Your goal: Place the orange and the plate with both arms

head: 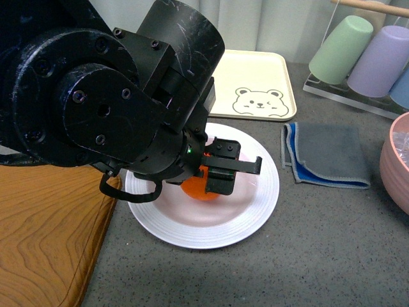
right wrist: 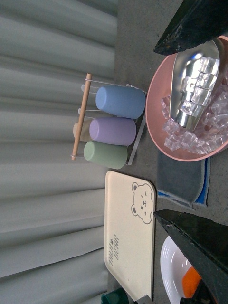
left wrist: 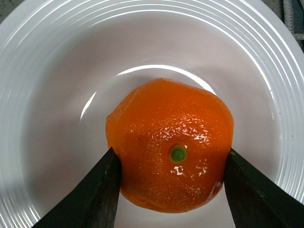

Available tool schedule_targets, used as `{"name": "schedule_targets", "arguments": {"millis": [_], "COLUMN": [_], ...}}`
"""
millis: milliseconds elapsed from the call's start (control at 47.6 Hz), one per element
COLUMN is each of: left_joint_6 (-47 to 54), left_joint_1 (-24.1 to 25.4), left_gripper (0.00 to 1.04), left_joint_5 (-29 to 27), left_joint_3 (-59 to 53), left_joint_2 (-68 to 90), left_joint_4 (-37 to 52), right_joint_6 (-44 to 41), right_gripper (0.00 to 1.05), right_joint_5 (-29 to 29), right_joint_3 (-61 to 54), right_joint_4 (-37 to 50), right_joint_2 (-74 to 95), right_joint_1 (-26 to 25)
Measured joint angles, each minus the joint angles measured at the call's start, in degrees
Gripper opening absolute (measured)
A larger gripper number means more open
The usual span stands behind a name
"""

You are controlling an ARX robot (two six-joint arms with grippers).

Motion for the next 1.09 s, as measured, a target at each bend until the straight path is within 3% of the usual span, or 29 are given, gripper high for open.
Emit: {"name": "schedule_targets", "arguments": {"millis": [63,378,588,693,714,735,776,860,944,1091], "left_joint_6": [0.00,0.55,0.46,0.57,1.51,3.54,6.71,10.88,12.57,13.94], "left_joint_1": [-0.20,-0.28,2.05,3.39,3.43,3.61,4.26,6.12,8.57,12.74], "left_gripper": [0.57,1.00,0.98,0.98,0.97,0.92,0.84,0.72,0.59,0.36], "left_joint_5": [-0.09,-2.21,-3.30,-6.60,-8.74,-13.81,-18.67,-20.48,-19.28,-15.58], "left_joint_3": [0.20,0.31,-2.64,-4.81,-5.81,-8.61,-13.07,-22.18,-28.98,-36.85], "left_joint_2": [0.07,-0.35,-7.41,-11.10,-11.10,-10.67,-10.19,-10.62,-13.92,-23.41], "left_joint_4": [-0.13,-1.18,0.96,3.76,6.47,15.72,28.89,48.50,60.89,66.10], "right_joint_6": [0.00,0.00,0.00,0.00,-0.02,0.00,-0.02,0.00,-0.02,0.00], "right_gripper": [0.95,0.95,0.95,0.95,0.95,0.95,0.95,0.95,0.95,0.95], "right_joint_5": [0.00,0.00,0.00,0.00,0.00,0.00,-0.02,0.02,0.04,0.02], "right_joint_3": [0.00,0.00,0.00,0.00,0.00,0.00,0.00,0.00,0.00,0.00], "right_joint_4": [0.00,0.00,0.00,0.00,0.00,0.00,0.00,0.00,0.00,0.00], "right_joint_2": [0.00,0.00,0.00,0.00,0.00,0.00,0.00,-0.02,0.00,0.00], "right_joint_1": [0.00,0.00,0.00,0.00,0.00,0.00,0.00,0.00,0.00,0.00]}}
